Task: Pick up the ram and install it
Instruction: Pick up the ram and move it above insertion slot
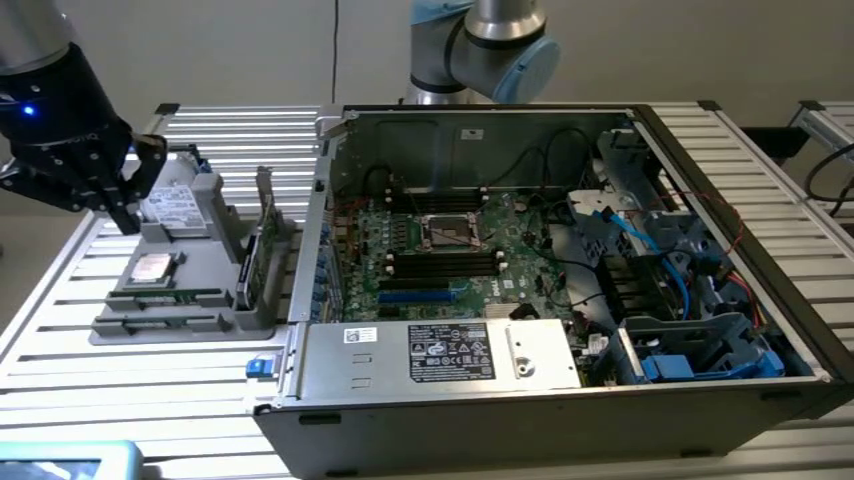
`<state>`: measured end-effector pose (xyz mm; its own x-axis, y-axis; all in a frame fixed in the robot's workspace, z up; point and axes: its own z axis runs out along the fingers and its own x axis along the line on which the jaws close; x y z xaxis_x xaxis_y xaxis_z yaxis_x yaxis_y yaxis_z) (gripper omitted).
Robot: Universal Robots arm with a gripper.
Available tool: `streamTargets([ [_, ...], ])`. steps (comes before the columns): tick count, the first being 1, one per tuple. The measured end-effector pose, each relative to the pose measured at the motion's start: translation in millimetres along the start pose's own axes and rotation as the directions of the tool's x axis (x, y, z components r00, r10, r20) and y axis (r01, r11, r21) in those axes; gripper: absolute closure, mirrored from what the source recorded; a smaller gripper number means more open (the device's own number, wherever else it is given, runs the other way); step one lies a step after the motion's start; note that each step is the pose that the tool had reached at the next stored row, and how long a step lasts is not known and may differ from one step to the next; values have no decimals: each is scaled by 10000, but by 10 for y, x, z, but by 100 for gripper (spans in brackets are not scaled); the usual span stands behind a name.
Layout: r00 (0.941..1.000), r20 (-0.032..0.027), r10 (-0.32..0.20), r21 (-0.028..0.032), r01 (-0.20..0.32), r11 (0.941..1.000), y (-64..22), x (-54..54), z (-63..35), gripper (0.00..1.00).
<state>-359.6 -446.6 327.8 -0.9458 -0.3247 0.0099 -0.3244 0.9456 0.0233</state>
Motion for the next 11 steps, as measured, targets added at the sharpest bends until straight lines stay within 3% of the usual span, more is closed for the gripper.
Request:
streamTargets([
  [5, 9958, -22, -915, 8, 915, 9958, 0, 0, 2, 89],
  [11, 9800, -48, -1987, 14, 1987, 9801, 0, 0, 6, 89],
])
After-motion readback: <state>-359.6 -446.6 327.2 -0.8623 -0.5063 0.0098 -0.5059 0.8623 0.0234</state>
